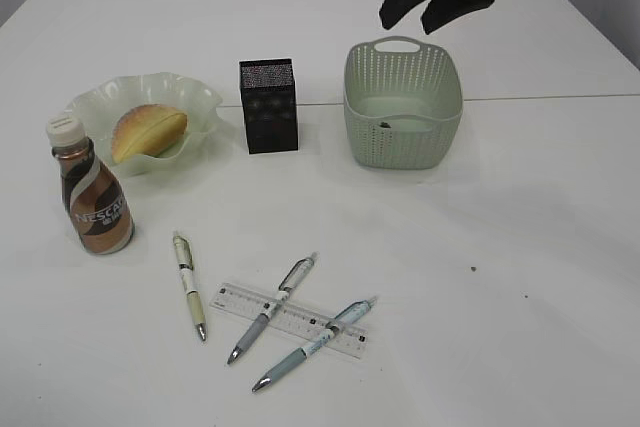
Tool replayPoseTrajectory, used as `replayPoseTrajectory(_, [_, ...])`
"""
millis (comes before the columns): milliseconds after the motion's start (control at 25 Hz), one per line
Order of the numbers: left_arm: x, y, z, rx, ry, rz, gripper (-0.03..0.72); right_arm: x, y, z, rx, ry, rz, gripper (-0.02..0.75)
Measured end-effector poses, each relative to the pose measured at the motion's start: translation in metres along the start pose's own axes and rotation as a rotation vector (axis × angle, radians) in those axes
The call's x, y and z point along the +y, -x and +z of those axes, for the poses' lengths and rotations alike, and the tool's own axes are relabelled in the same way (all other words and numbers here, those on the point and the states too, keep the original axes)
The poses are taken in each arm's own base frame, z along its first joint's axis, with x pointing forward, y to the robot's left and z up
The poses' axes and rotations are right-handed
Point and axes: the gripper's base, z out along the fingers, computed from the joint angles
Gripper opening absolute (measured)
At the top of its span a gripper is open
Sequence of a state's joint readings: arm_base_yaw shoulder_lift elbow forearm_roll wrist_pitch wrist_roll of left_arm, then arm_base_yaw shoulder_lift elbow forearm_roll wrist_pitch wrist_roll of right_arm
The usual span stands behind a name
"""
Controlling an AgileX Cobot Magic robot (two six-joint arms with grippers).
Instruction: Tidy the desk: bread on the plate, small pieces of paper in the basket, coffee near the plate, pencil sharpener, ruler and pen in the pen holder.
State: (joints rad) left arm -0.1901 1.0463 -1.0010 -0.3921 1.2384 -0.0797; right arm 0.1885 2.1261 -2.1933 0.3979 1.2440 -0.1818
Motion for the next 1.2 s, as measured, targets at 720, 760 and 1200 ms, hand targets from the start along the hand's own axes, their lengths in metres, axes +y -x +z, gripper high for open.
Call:
replayPoseTrajectory(720, [-0.002,-0.005,-0.007,-0.03,-0.006,0.012,0.433,0.051,-0.133,-0.095,0.144,-0.032,-0.017,0.439])
replayPoseTrajectory(760, [-0.002,-0.006,-0.009,-0.037,-0.008,0.015,0.433,0.051,-0.139,-0.097,0.149,-0.032,-0.015,0.439])
replayPoseTrajectory(1200, [-0.006,-0.029,-0.037,-0.155,-0.001,0.071,0.433,0.066,-0.174,-0.097,0.212,-0.034,-0.052,0.439])
